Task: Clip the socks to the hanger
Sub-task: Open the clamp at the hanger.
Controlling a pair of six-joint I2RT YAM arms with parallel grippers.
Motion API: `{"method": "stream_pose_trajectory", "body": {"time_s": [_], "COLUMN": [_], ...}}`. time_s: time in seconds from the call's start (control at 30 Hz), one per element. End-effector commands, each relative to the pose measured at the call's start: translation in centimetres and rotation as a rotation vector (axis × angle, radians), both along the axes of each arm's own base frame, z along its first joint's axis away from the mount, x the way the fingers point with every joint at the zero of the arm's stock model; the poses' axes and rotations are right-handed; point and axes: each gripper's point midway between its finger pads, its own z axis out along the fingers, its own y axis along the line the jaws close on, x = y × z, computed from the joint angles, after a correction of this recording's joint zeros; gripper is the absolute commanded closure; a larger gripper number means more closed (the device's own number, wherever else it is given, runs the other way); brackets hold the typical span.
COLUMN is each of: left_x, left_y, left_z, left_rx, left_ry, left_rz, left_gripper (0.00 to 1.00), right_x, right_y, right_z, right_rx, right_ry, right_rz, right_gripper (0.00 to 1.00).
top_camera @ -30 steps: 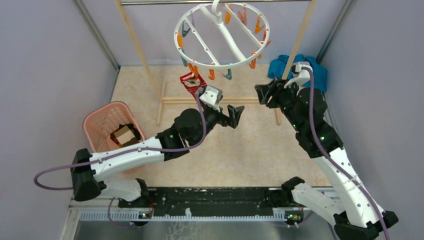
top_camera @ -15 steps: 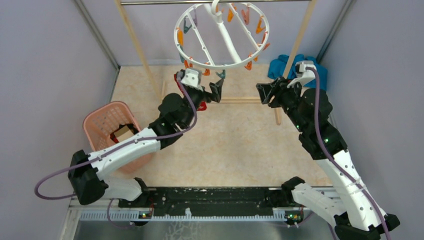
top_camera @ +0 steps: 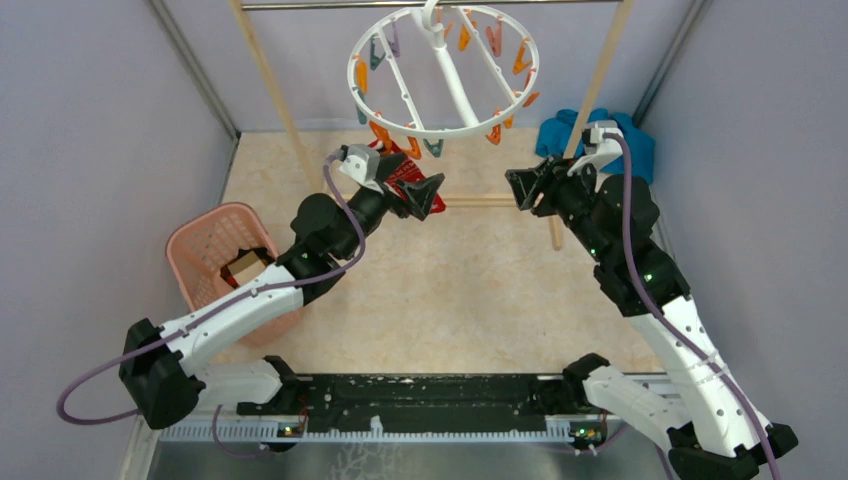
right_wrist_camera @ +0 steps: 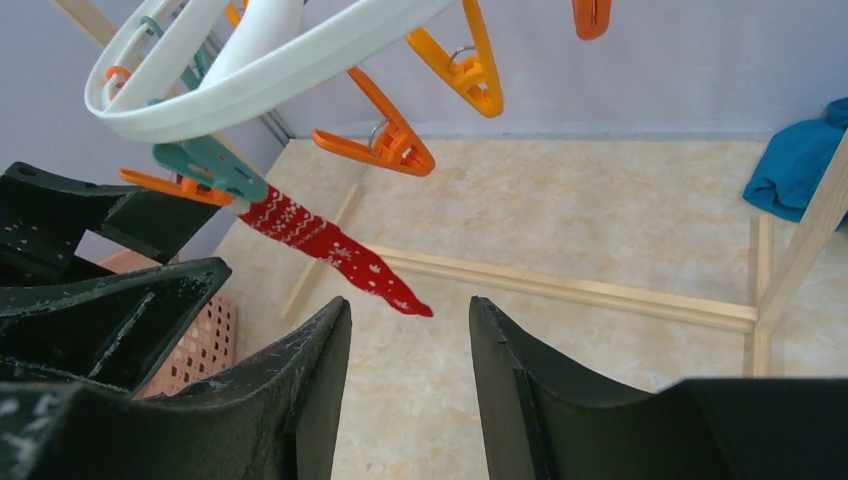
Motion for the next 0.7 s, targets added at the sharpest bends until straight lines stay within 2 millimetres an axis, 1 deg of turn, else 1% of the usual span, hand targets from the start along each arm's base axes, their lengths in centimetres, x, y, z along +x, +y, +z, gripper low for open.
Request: {"method": "stream_pose_trajectory", "body": {"time_s": [0.0, 0.13, 0.23, 0.3, 0.37, 0.43, 0.5, 0.53, 0.67], "left_x": [-2.5, -5.2, -7.7, -9.0, -10.0, -10.1, -9.8, -9.5, -7.5], "left_y": [0.0, 0.1, 0.3, -0.1, -1.1, -2.0, -2.8, -3.2, -4.5], "left_z": [1.4, 1.5, 1.6, 1.8, 1.9, 2.1, 2.5, 2.5, 2.4], "left_rx": [-0.075, -0.103, -0.118, -0.102, -0.067, -0.039, -0.023, -0.014, 0.015], "left_ry": [-0.014, -0.007, -0.038, -0.068, -0.093, -0.117, -0.152, -0.163, -0.19], "left_rz": [-0.105, -0.21, -0.306, -0.377, -0.448, -0.487, -0.502, -0.504, -0.468], "left_gripper": [0.04, 0.05, 0.05, 0.05, 0.05, 0.05, 0.05, 0.04, 0.02], "right_x": [0.2, 0.3, 0.4, 0.5, 0.5, 0.6, 0.6, 0.4, 0.0], "right_y": [0.1, 0.5, 0.7, 0.8, 0.9, 1.0, 1.1, 1.4, 1.4], "right_z": [1.0, 0.8, 0.6, 0.6, 0.5, 0.6, 0.7, 0.7, 1.1], "right_rx": [0.018, 0.023, 0.024, 0.023, 0.027, 0.036, 0.042, 0.045, 0.045], "right_ry": [-0.046, -0.041, -0.039, -0.038, -0.037, -0.039, -0.041, -0.041, -0.048], "right_rz": [0.009, 0.025, 0.029, 0.034, 0.04, 0.041, 0.042, 0.064, 0.074], "right_gripper": [0.53, 0.53, 0.53, 0.53, 0.53, 0.53, 0.53, 0.53, 0.53]}}
